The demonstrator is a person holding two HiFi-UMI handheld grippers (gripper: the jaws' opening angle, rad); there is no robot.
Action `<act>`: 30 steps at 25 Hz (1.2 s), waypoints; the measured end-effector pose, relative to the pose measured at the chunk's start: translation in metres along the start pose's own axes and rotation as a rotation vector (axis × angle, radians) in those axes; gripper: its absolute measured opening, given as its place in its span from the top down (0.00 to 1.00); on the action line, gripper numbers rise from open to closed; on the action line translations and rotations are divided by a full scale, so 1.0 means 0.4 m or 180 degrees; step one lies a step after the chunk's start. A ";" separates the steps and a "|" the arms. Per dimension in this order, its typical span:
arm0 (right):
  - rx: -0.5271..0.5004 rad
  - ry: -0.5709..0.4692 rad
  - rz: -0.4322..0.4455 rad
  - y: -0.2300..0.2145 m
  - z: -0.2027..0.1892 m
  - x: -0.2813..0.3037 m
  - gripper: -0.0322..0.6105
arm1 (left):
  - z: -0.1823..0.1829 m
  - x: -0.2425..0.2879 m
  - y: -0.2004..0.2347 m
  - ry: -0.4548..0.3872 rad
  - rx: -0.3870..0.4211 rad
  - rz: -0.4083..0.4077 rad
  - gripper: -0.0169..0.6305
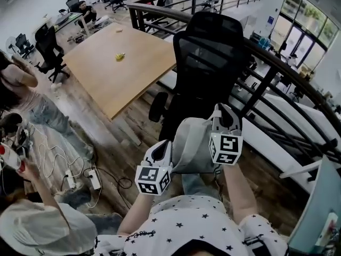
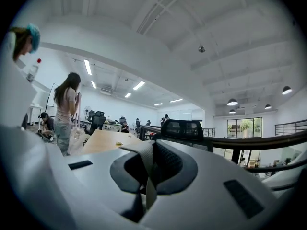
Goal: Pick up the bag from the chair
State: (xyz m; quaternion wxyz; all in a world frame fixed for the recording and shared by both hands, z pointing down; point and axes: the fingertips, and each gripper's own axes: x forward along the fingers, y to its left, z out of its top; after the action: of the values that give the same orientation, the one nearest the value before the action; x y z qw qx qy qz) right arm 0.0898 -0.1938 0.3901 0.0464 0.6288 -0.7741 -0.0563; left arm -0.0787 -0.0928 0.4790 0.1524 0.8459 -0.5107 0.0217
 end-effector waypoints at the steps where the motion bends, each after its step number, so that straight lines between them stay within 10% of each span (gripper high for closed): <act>1: 0.0018 0.0013 -0.0001 0.009 0.005 -0.033 0.96 | -0.009 -0.028 -0.009 0.0009 0.0000 -0.0004 0.96; 30: 0.0125 -0.0111 0.0092 0.096 0.101 -0.492 0.96 | -0.040 -0.258 -0.167 -0.0227 -0.0012 -0.0150 0.96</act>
State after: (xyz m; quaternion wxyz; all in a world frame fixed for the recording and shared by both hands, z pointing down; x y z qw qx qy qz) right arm 0.0872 0.0078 0.3553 0.0214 0.6173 -0.7848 -0.0513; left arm -0.0680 0.0288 0.4585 0.1361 0.8576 -0.4957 -0.0131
